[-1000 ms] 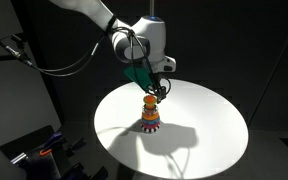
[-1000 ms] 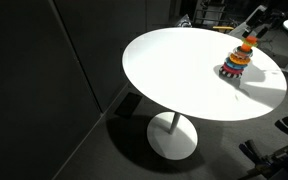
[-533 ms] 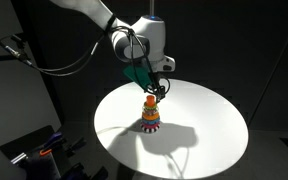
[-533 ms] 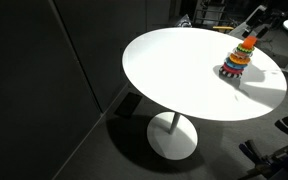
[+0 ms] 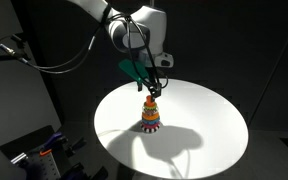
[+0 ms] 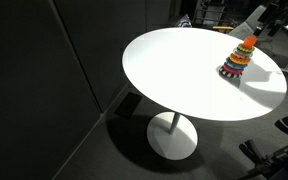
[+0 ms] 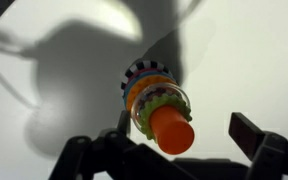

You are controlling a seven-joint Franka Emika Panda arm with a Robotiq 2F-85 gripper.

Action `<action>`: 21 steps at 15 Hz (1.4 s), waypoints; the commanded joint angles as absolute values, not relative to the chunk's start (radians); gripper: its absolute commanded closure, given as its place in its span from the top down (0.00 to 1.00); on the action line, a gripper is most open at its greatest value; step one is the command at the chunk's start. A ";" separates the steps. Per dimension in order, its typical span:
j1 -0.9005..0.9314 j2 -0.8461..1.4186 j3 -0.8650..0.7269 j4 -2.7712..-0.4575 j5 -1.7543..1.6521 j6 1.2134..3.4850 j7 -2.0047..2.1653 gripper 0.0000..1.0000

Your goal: Put the yellow ring on the orange stand

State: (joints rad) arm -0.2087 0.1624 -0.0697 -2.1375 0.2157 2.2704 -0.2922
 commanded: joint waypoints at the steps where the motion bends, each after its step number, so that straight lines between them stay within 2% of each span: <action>1: -0.179 0.052 -0.096 -2.191 0.111 2.186 -0.209 1.00; 12: -0.109 -0.216 -0.069 -2.272 -0.042 1.884 0.043 1.00; 18: -0.102 -0.316 -0.052 -2.296 -0.050 1.881 0.080 1.00; 21: -0.098 -0.275 -0.063 -2.269 -0.027 1.873 0.046 1.00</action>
